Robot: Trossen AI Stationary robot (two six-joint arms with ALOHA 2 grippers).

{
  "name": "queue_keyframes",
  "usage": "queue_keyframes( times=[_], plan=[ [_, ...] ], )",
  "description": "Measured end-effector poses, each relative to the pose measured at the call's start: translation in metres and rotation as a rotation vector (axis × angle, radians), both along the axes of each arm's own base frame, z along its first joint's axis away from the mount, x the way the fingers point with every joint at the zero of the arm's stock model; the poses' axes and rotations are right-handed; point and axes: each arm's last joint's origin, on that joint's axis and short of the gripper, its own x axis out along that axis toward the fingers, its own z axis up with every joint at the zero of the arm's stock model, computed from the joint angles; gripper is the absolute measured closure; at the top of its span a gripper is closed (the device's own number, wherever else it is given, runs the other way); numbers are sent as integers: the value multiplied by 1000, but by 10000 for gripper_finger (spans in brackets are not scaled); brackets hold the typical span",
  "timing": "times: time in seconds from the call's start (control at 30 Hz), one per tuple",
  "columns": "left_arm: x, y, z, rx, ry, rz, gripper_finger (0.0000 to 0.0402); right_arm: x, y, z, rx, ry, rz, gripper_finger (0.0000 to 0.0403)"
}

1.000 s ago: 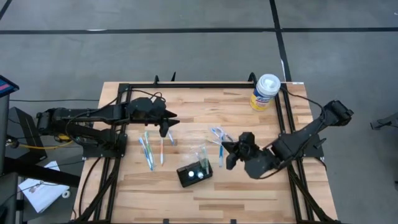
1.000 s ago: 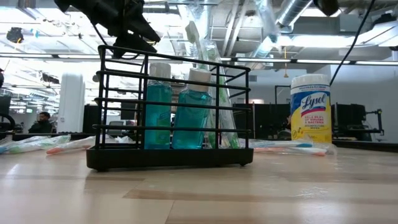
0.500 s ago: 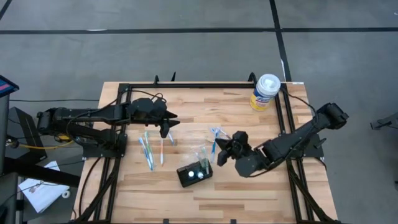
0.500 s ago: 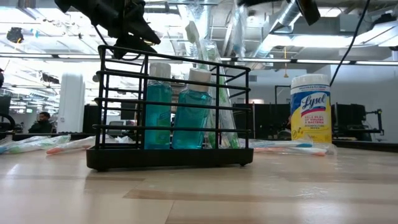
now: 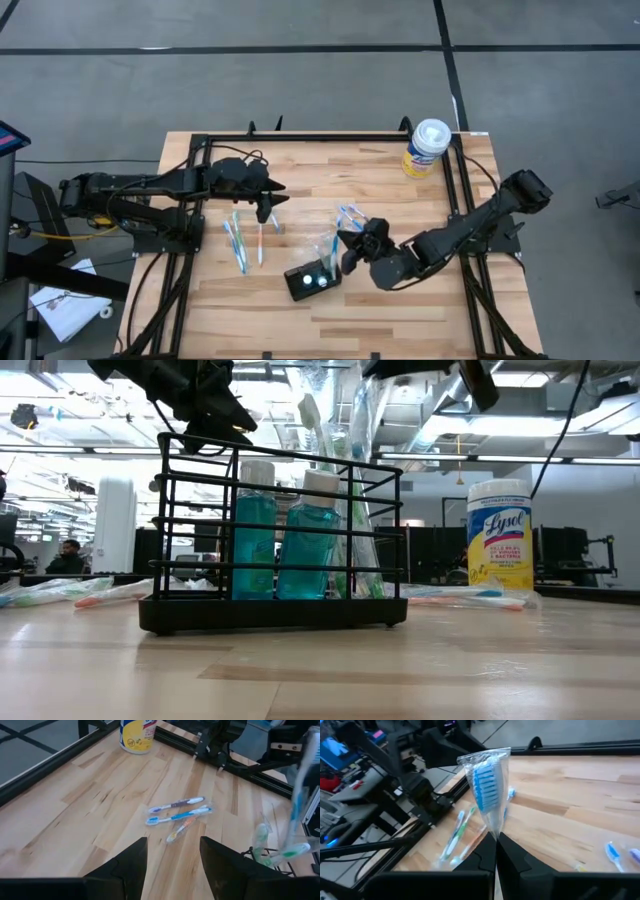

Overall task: Pick & Place toothbrushing station
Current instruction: Put the blue toothbrush into the mesh organizer

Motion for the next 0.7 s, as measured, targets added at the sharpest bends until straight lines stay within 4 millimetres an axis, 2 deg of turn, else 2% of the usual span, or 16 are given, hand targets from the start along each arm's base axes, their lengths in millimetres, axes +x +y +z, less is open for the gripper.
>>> queue_keyframes(
  times=[0.17, 0.37, 0.7],
  plan=[
    [0, 0, 0, -3, 0, -6, 225, 4, 1, -14, 0, 40, -15, 403],
    [0, 0, -1, 1, 9, -10, 225, 17, 9, -33, 49, 25, 0, 403],
    [-1, 0, -2, -1, 24, -11, 225, 18, 9, -32, 29, 38, 24, 403]
  ],
)
